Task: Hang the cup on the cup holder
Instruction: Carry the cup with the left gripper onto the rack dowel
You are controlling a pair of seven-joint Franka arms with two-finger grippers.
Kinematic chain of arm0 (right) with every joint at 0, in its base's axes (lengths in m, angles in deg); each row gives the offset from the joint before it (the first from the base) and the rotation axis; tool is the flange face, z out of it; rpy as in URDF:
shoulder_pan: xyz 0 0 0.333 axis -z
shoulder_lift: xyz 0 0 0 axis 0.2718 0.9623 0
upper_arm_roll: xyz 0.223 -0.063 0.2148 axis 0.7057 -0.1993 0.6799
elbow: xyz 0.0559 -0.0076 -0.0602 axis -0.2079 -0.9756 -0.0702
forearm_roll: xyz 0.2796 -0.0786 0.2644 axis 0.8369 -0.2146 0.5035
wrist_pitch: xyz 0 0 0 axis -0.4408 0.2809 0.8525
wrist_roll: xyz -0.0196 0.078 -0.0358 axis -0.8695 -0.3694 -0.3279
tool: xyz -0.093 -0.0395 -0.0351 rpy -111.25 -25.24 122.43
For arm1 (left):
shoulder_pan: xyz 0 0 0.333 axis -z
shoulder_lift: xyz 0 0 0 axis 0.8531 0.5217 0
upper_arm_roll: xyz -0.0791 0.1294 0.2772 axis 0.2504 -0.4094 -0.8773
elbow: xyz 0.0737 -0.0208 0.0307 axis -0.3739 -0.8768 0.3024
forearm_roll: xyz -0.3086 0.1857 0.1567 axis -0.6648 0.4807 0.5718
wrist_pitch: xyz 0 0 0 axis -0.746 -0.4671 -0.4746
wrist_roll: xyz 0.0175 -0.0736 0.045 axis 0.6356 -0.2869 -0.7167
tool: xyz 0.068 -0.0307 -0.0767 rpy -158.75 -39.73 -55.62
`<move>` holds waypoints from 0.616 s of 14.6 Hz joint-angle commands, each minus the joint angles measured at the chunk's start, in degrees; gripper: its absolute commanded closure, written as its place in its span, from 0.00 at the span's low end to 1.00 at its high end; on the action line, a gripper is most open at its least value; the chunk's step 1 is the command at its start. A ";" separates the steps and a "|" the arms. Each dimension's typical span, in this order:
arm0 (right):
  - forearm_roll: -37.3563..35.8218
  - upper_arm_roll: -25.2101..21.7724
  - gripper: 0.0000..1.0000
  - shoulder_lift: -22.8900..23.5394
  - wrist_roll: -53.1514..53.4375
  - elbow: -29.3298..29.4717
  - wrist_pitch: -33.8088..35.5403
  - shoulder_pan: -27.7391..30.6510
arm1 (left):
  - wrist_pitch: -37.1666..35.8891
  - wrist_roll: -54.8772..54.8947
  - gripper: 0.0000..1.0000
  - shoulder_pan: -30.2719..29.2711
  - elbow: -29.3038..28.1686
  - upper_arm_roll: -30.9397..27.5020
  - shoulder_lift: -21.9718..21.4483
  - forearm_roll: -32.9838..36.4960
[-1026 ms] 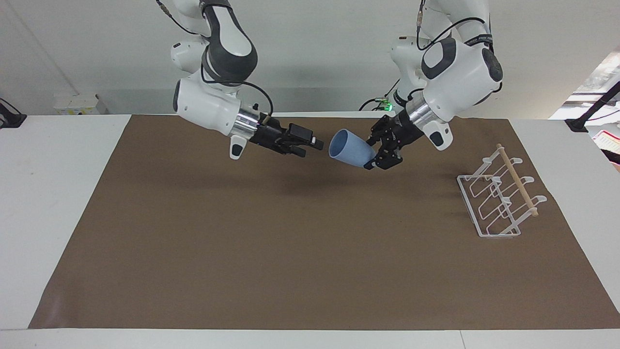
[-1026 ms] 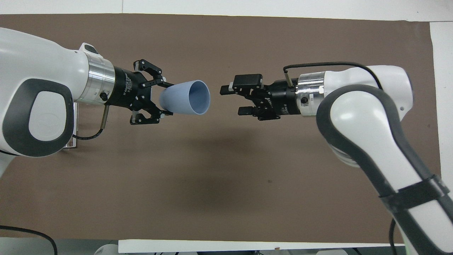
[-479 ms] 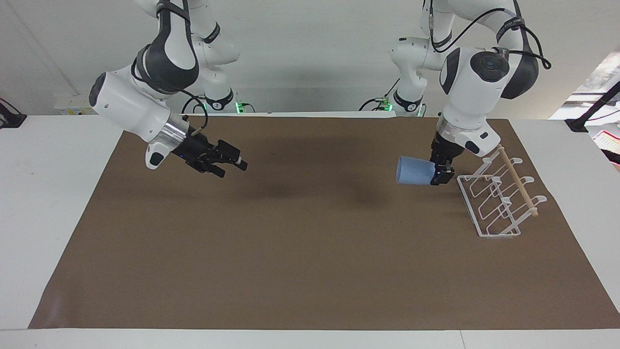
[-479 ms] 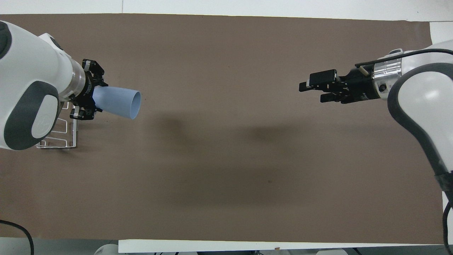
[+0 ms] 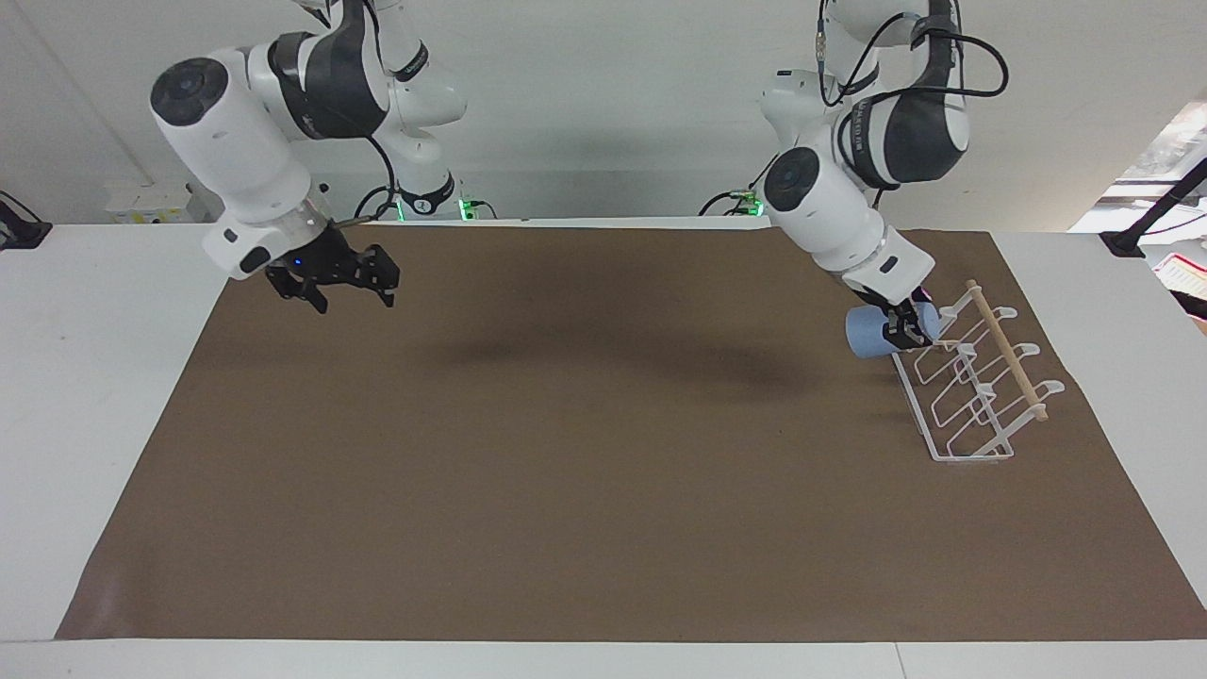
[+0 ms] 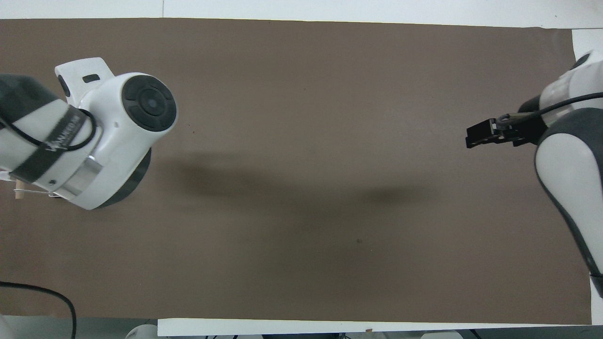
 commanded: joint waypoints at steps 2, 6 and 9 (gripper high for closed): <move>-5.45 0.49 0.00 -0.22 0.17 9.51 12.16 2.65 | -11.71 -6.21 1.00 1.65 3.02 -0.55 9.91 15.73; -5.91 0.67 0.00 -2.94 -0.19 5.22 12.26 4.59 | -17.28 -8.15 1.00 1.22 8.84 -0.55 15.56 22.78; -5.82 0.67 0.00 -3.65 -0.01 3.88 11.91 4.33 | -17.81 -12.72 1.00 -1.15 8.93 -0.55 17.85 27.45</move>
